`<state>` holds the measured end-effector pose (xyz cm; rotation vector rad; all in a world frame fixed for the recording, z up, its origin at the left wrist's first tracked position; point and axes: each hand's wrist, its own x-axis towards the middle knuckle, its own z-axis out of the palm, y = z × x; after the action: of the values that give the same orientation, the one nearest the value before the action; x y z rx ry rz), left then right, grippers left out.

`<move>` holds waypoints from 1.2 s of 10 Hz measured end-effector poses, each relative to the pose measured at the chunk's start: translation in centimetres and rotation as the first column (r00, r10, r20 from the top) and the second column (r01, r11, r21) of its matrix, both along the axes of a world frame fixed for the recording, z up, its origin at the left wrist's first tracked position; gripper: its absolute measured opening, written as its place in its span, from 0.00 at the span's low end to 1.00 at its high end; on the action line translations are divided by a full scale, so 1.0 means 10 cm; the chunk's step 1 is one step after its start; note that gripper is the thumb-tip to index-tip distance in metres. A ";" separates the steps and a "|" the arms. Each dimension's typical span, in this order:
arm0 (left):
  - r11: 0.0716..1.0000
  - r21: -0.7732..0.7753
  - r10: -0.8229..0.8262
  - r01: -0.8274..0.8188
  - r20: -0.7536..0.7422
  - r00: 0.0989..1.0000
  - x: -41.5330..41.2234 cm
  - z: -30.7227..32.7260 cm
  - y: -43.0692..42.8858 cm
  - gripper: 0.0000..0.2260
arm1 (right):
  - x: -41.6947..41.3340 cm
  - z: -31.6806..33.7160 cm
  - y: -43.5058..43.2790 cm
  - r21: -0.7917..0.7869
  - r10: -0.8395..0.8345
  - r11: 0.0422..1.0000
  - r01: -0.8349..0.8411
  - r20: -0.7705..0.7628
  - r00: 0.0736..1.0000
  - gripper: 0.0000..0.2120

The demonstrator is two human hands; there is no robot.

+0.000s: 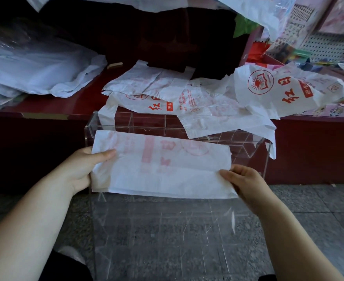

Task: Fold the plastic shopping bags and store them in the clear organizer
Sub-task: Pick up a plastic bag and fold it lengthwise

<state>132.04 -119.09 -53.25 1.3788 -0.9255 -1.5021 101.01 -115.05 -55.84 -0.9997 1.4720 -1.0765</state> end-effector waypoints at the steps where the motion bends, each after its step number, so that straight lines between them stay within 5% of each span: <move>1: 1.000 -0.002 -0.024 0.024 0.014 1.000 -0.01 0.00 0.00 0.05 | 0.01 0.02 0.02 -0.044 -0.047 0.998 0.050 0.051 0.998 0.11; 4: 0.983 0.113 -0.146 0.143 0.024 0.989 -0.11 -0.10 0.04 0.07 | -0.03 0.06 0.00 -0.014 -0.184 0.982 0.191 0.202 0.962 0.11; 8: 0.998 -0.007 -0.062 0.063 0.087 0.994 0.03 -0.10 0.00 0.06 | 0.01 0.14 0.06 0.067 -0.012 0.998 0.000 0.172 0.985 0.09; 10: 0.999 -0.026 -0.050 0.048 -0.084 0.995 0.09 -0.10 0.04 0.15 | -0.02 0.11 0.03 0.044 0.017 0.999 -0.029 0.248 0.969 0.15; 11: 0.998 -0.058 -0.035 0.023 -0.210 0.977 0.09 -0.03 0.07 0.08 | -0.03 0.07 0.03 0.050 0.013 0.998 -0.029 0.305 0.952 0.19; 12: 0.994 -0.102 -0.051 0.026 -0.254 0.966 0.07 -0.01 0.09 0.26 | -0.03 0.04 0.01 0.049 -0.001 0.999 -0.013 0.278 0.961 0.13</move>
<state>132.71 -118.24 -53.38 1.0711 -0.8537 -1.5985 100.73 -114.92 -55.42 -0.7810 1.2596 -1.1212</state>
